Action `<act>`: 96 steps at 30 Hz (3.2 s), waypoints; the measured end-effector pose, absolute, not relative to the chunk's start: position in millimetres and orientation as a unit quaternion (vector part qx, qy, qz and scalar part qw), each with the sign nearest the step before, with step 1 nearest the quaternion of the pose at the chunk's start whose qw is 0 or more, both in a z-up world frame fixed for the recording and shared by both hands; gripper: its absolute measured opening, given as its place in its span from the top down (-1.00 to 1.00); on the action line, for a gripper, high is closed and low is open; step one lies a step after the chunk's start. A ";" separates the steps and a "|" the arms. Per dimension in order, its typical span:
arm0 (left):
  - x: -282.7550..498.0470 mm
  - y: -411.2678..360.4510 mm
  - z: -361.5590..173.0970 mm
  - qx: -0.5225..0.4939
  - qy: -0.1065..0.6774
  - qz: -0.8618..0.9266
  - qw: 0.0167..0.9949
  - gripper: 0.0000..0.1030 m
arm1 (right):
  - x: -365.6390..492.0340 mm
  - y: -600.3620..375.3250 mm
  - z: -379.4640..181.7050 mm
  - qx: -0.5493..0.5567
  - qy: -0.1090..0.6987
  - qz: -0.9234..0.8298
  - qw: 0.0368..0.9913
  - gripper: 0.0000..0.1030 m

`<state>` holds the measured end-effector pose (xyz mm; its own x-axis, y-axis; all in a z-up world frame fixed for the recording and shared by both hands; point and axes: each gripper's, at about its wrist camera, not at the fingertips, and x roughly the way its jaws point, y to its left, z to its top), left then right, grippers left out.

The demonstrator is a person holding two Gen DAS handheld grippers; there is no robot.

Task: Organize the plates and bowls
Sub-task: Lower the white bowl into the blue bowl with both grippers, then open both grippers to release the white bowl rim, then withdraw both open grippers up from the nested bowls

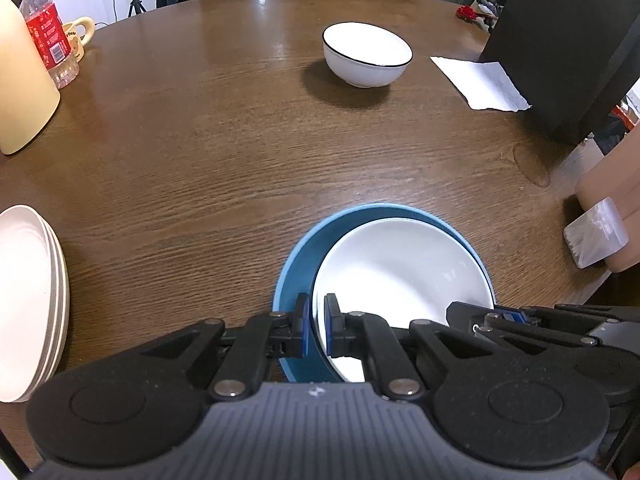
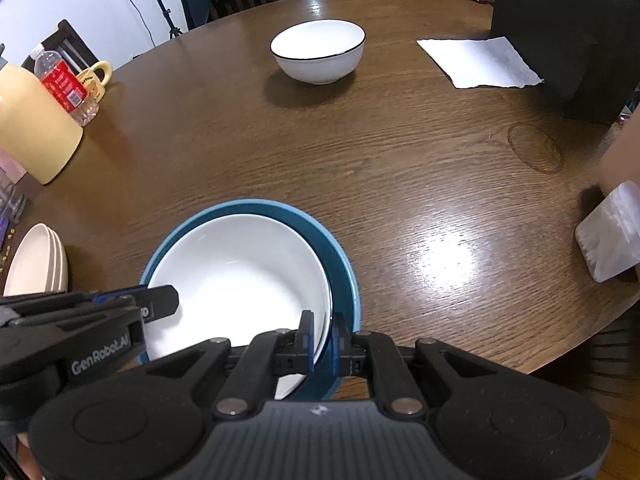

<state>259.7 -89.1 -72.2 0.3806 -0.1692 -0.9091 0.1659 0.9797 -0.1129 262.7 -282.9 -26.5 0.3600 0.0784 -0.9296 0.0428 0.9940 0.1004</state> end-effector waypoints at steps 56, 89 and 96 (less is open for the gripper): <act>266.4 -73.5 -68.4 -0.074 0.561 -0.102 0.818 0.33 | 289.9 -282.8 -15.2 0.029 0.616 0.044 0.786 0.42; 194.7 -52.3 -5.2 -0.075 0.488 -0.091 0.865 -1.00 | 211.9 -329.5 40.7 0.042 0.547 0.036 0.835 -1.00; 180.9 -48.0 4.2 -0.077 0.478 -0.080 0.871 -1.00 | 195.4 -338.1 51.0 0.033 0.535 0.033 0.843 -1.00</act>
<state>180.9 -48.0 4.2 0.5306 -0.2127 -0.8205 0.0655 0.9754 -0.2105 195.4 -338.1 51.0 0.4245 0.0923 -0.9007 -0.0207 0.9955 0.0923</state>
